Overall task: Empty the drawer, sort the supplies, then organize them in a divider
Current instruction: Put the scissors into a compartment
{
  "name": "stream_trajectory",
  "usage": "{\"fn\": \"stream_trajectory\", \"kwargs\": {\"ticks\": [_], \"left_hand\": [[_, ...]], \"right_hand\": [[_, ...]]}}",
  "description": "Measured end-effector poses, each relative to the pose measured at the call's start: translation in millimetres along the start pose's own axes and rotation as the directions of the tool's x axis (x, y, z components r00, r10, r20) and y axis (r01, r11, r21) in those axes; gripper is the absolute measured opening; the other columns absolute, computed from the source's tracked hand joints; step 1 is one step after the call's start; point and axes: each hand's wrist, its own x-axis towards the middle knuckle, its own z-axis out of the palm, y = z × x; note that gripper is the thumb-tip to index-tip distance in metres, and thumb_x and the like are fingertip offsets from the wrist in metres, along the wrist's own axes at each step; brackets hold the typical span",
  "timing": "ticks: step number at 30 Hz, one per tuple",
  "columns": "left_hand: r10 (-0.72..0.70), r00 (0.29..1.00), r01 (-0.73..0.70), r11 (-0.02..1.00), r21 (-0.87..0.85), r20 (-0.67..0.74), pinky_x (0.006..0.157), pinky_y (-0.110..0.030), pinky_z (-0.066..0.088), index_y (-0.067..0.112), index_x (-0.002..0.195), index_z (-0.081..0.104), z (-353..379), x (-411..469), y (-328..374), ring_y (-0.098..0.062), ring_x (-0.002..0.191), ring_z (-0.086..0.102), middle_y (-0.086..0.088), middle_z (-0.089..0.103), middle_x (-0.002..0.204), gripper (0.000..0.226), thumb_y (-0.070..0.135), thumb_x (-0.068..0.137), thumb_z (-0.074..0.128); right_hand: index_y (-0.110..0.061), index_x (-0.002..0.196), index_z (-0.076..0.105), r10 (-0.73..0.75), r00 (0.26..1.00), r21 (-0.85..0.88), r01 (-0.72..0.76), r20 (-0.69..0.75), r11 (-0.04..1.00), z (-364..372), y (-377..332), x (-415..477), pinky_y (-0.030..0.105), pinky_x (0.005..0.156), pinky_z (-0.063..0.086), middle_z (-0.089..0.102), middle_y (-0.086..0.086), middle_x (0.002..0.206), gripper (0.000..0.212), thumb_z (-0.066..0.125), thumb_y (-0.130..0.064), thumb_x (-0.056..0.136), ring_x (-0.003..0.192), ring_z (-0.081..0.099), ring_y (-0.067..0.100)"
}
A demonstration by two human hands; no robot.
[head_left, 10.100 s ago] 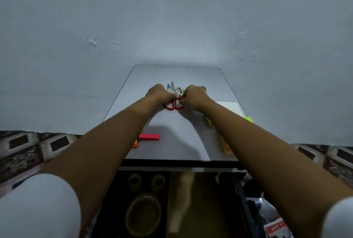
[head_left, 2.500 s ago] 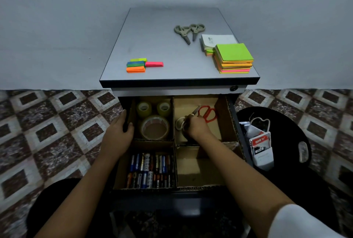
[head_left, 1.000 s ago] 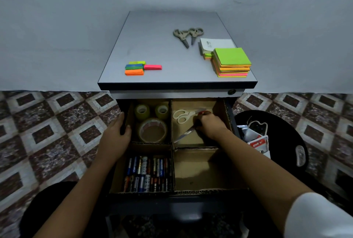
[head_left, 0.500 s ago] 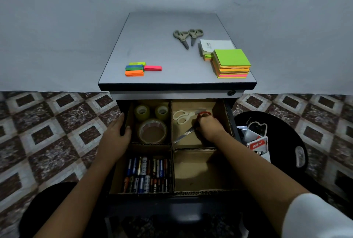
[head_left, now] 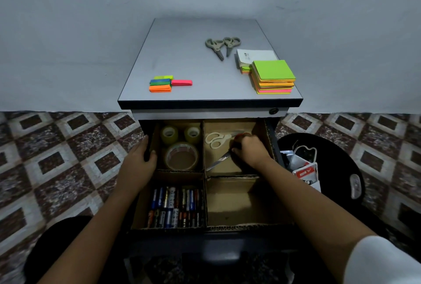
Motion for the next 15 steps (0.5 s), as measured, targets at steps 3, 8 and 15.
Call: {"fn": "stream_trajectory", "kwargs": {"ticks": [3,8,15], "left_hand": [[0.001,1.0,-0.001,1.0,0.031,0.014,0.106,-0.036,0.033,0.007,0.145,0.034,0.2,1.7,-1.0,-0.029,0.134,0.037,-0.014,0.038,0.147,0.053,0.019,0.096,0.049],[0.0,0.998,-0.005,0.997,0.071,0.069,0.107,-0.04,0.032,0.006,0.145,0.031,-2.0,3.8,5.2,-0.031,0.136,0.032,-0.016,0.03,0.15,0.055,0.025,0.097,0.048],[0.284,0.952,-0.276,0.958,0.078,-0.116,0.091,-0.033,0.04,0.004,0.131,0.052,-20.5,7.1,55.3,-0.03,0.116,0.049,-0.017,0.051,0.126,0.042,0.016,0.091,0.058]], "right_hand": [[-0.007,0.109,0.066,-0.016,1.0,0.064,0.018,-0.022,0.998,-6.7,-2.7,-6.1,0.033,0.083,0.051,0.066,0.013,0.107,0.027,0.056,-0.026,0.092,0.095,0.062,0.026],[-0.01,0.111,0.066,-0.031,0.999,0.206,0.038,-0.038,0.978,-24.3,-9.1,-21.6,0.034,0.08,0.054,0.068,0.01,0.103,0.026,0.057,-0.025,0.092,0.088,0.064,0.019],[-0.01,0.113,0.067,-0.108,0.977,0.26,0.154,-0.182,0.953,-80.2,-30.8,-35.5,0.023,0.081,0.047,0.067,0.008,0.108,0.03,0.06,-0.027,0.09,0.096,0.062,0.018]]}}
